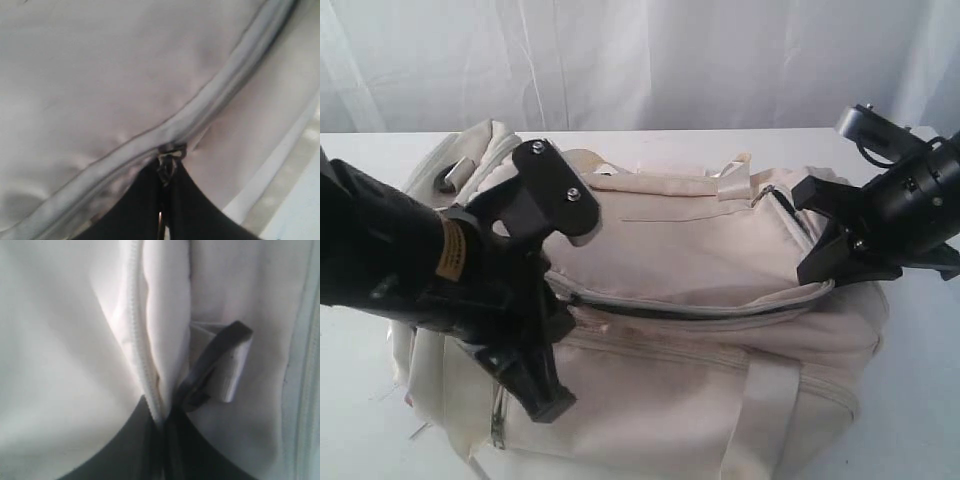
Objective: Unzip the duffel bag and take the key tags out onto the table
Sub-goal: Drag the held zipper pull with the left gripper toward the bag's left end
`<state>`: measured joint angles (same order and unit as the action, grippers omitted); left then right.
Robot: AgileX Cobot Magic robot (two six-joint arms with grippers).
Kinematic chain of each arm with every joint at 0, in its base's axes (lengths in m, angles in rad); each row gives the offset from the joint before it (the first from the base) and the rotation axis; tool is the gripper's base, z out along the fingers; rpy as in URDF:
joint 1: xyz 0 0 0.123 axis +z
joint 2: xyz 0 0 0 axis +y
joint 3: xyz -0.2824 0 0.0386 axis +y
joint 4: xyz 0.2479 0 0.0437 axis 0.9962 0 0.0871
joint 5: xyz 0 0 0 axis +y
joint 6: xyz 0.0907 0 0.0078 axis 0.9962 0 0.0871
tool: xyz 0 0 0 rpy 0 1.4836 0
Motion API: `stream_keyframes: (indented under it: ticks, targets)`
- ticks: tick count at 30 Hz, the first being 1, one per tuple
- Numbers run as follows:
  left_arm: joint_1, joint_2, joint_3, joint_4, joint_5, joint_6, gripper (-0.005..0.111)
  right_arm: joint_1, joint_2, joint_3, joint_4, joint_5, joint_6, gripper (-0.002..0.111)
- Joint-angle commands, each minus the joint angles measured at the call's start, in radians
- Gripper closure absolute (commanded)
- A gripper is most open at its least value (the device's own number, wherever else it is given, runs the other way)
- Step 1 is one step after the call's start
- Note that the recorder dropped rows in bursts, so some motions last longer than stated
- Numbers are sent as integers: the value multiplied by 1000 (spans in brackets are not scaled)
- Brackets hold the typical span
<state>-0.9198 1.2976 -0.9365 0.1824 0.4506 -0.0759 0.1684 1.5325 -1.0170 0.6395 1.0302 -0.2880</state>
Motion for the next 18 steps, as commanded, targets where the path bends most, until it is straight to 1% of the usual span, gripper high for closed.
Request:
stream_keyframes:
  ticks: [1,13,16,18]
  targets:
    - [51,-24,-2,132,84,-85,107,-12,-5,-9,-24,-9,4,108]
    - [180,-31,-2,210,60,-85,107,-12,-5,-9,-24,-9,4,108]
    - [201,-37,-2,222,66,-85,107,-12,-5,-9,-26,-11,4,108]
    - [199,-46,-2,256,93,-83,107,-12,-5,-9,-26,-15,4,108]
